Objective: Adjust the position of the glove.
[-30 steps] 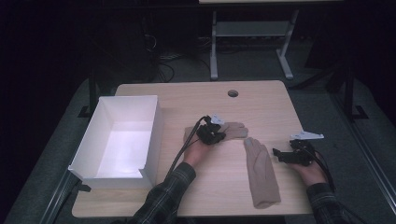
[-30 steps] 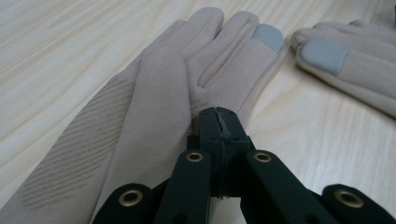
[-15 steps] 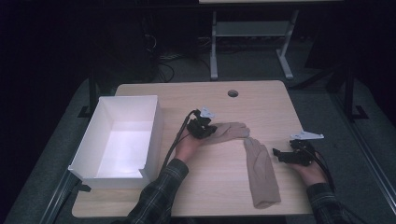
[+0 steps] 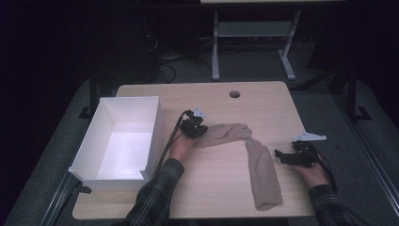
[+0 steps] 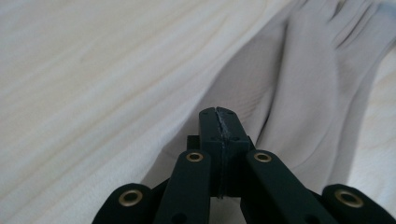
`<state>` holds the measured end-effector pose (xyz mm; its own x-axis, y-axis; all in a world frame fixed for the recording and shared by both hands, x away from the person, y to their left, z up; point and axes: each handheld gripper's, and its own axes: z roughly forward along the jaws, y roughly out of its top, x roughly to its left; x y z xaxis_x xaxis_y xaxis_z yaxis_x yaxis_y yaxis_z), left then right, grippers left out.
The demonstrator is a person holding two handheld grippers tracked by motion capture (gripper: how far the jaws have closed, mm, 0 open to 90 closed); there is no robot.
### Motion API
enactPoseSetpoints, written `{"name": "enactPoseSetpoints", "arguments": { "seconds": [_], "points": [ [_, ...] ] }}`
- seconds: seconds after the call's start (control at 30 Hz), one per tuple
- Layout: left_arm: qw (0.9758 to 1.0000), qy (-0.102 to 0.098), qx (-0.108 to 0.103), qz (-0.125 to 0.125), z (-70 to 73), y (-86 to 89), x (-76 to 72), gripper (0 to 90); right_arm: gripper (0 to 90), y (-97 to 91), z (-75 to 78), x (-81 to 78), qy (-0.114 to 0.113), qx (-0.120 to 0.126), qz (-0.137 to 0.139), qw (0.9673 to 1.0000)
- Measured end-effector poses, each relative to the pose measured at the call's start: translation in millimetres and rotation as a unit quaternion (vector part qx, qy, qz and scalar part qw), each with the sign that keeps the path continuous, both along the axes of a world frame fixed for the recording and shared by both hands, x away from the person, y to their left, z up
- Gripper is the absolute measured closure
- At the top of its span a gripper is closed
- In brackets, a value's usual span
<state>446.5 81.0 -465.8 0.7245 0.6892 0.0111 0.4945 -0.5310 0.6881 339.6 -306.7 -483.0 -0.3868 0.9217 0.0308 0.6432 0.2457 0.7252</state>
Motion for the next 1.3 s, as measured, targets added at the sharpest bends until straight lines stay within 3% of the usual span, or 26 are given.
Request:
{"name": "enactPoseSetpoints", "arguments": {
  "seconds": [0.33, 0.8, 0.9, 1.3],
  "points": [
    [1.0000, 0.008, 0.003, 0.002, 1.6, 0.6, -8.1, 89.6, 16.2, 0.0, 0.0, 0.0, 0.000, 0.000, 0.000, 1.0000],
    [0.9993, 0.036, -0.003, -0.013, 4.1, 2.2, -36.3, 89.7, 16.2, -0.1, 0.0, 0.1, 0.000, 0.000, 0.000, 1.0000],
    [0.9988, 0.041, 0.008, -0.025, 5.6, 3.9, -42.8, 89.7, 16.2, -0.1, 0.0, 0.1, 0.000, 0.000, 0.000, 1.0000],
    [0.9952, 0.064, -0.012, -0.072, 5.7, 7.9, -81.6, 89.6, 16.2, -0.1, 0.0, 0.1, 0.000, 0.000, 0.001, 1.0000]
  ]
}}
